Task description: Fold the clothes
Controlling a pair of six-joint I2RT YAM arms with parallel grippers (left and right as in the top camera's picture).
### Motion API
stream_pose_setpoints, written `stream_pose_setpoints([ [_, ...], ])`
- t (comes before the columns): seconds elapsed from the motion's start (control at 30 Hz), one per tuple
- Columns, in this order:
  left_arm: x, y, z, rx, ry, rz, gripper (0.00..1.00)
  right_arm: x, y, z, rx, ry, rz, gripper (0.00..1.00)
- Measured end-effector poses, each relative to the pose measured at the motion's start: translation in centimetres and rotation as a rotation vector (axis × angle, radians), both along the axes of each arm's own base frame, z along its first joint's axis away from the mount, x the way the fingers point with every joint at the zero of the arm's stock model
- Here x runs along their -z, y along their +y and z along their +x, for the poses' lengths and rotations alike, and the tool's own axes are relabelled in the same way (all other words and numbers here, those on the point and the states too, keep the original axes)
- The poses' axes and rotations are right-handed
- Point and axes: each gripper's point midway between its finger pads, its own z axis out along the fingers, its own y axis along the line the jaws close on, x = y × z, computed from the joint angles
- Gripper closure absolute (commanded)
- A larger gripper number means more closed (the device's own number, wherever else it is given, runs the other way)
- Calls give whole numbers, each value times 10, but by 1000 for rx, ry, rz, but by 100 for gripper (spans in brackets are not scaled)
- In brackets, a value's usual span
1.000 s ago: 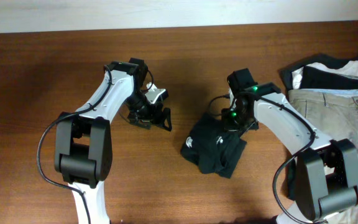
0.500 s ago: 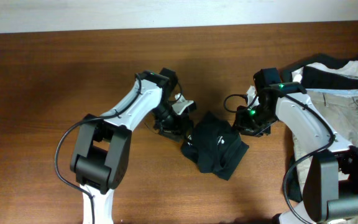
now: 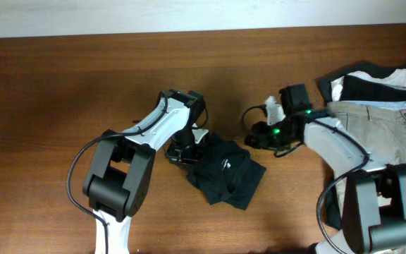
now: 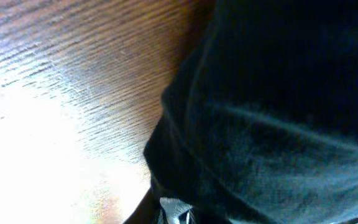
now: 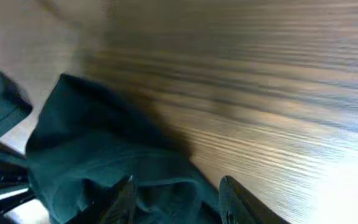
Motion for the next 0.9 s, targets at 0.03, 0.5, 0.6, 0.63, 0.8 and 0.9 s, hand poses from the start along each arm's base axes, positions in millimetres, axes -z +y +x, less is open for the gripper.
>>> stream_pose_setpoints([
  [0.03, 0, 0, 0, 1, -1, 2, 82, 4, 12, -7, -19, 12, 16, 61],
  [0.5, 2, 52, 15, -25, -18, 137, 58, 21, -29, -52, 97, 258, -116, 66],
  [0.6, -14, 17, 5, -8, 56, -93, 48, -9, -28, -46, 63, 179, -109, 50],
  [0.63, -20, 1, 8, -12, 52, -187, 47, -22, -28, -42, 59, 137, -103, 49],
  [0.8, 3, -30, 2, 19, 3, -305, 99, -17, -28, -48, 53, 174, -107, 67],
  [0.9, 20, -11, -30, 33, 89, -200, 100, -5, -26, -67, 40, 234, -99, 76],
])
